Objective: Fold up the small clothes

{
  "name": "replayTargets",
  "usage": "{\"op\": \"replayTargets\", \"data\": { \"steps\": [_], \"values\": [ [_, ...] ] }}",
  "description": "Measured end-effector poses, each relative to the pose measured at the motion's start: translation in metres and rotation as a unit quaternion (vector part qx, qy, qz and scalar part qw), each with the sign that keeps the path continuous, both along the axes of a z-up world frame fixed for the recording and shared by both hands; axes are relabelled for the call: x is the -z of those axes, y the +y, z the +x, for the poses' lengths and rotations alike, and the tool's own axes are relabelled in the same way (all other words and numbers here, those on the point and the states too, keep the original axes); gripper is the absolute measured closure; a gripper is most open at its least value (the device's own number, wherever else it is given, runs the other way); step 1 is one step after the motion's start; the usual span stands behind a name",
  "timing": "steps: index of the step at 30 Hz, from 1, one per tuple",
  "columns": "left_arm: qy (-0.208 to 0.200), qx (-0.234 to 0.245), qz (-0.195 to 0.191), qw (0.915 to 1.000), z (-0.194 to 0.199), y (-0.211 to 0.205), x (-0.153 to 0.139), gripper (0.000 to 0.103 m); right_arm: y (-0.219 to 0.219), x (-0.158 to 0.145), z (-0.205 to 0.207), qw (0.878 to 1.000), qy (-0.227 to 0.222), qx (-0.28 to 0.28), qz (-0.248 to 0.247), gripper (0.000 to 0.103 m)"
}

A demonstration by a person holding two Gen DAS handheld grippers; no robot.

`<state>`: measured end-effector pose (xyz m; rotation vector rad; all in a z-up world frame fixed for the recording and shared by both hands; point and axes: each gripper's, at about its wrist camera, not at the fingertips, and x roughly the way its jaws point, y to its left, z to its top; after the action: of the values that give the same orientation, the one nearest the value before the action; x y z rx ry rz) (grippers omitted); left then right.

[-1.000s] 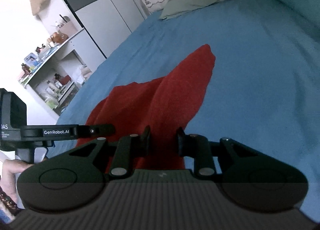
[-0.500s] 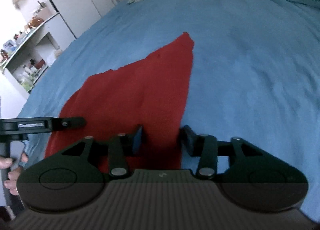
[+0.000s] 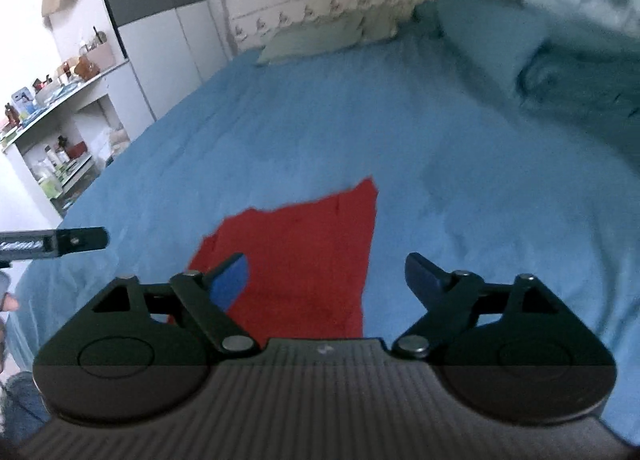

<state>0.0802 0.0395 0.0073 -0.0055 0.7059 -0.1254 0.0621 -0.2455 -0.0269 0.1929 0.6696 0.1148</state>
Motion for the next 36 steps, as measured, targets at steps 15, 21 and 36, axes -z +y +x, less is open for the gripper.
{"op": "replayTargets", "data": {
  "steps": [15, 21, 36],
  "values": [
    [0.008, -0.017, 0.023, 0.9996, -0.14, -0.003, -0.037, 0.0, 0.031, -0.087, -0.153, 0.994, 0.024, 0.071, -0.083, 0.0],
    [0.03, 0.002, 0.012, 0.9995, -0.157, -0.005, -0.021, 0.0, 0.046, -0.067, -0.182, 0.992, 0.05, 0.066, -0.099, 0.0],
    [0.009, 0.006, 0.015, 0.9998, -0.17, -0.01, -0.024, 0.0, 0.061, -0.066, -0.19, 0.992, 0.048, 0.059, -0.096, 0.0]
  ]
}}
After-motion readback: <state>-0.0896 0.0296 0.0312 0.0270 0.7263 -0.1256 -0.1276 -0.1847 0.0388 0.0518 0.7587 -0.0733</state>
